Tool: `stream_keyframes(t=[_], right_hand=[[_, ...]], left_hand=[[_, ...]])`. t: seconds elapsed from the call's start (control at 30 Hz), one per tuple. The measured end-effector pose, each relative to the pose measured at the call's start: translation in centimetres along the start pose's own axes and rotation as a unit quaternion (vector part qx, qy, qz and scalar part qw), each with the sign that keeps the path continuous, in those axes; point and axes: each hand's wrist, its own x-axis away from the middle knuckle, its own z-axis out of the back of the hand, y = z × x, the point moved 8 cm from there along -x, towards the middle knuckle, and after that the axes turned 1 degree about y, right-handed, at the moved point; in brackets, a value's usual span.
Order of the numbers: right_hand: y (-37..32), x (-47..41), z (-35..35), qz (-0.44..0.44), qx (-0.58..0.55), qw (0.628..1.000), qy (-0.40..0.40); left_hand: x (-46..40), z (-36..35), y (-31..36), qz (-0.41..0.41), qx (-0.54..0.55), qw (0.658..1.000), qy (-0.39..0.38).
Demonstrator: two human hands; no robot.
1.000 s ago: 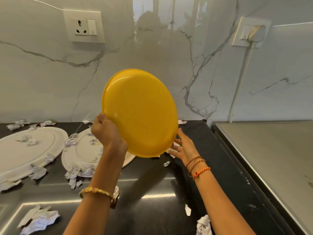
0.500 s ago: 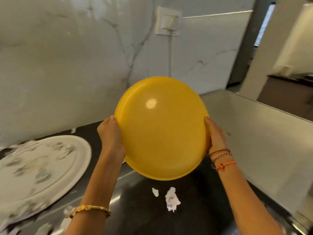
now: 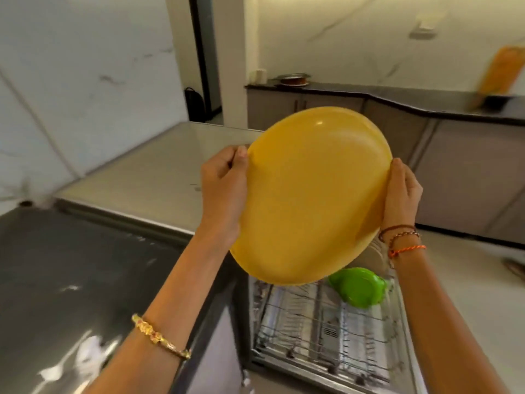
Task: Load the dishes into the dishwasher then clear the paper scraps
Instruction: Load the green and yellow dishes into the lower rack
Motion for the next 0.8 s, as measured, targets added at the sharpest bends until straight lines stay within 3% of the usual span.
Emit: stream_keyframes(t=[0.17,0.33,0.67,0.8], right_hand=[[3.2,-4.1,10.0,0.037,0.086,0.995,-0.027],[9.8,-7.2,18.9,-0.021,0.199,0.979,-0.051],[25.7,-5.1,25.6,-0.14,0.325,0.932,-0.074],[32.8,-4.6,26.3,-0.205,0.353,0.907,-0.1]], left_hand=[[1.6,-12.8,-6.1,0.074,0.002,0.996,-0.045],[4.2,-22.5,-14.4,0.182,-0.04,0.978,-0.092],[7.9,-29.0,-29.1,0.309,-0.144,0.926,-0.161],[8.9,-29.8,-36.9,0.381,-0.156,0.9,-0.14]])
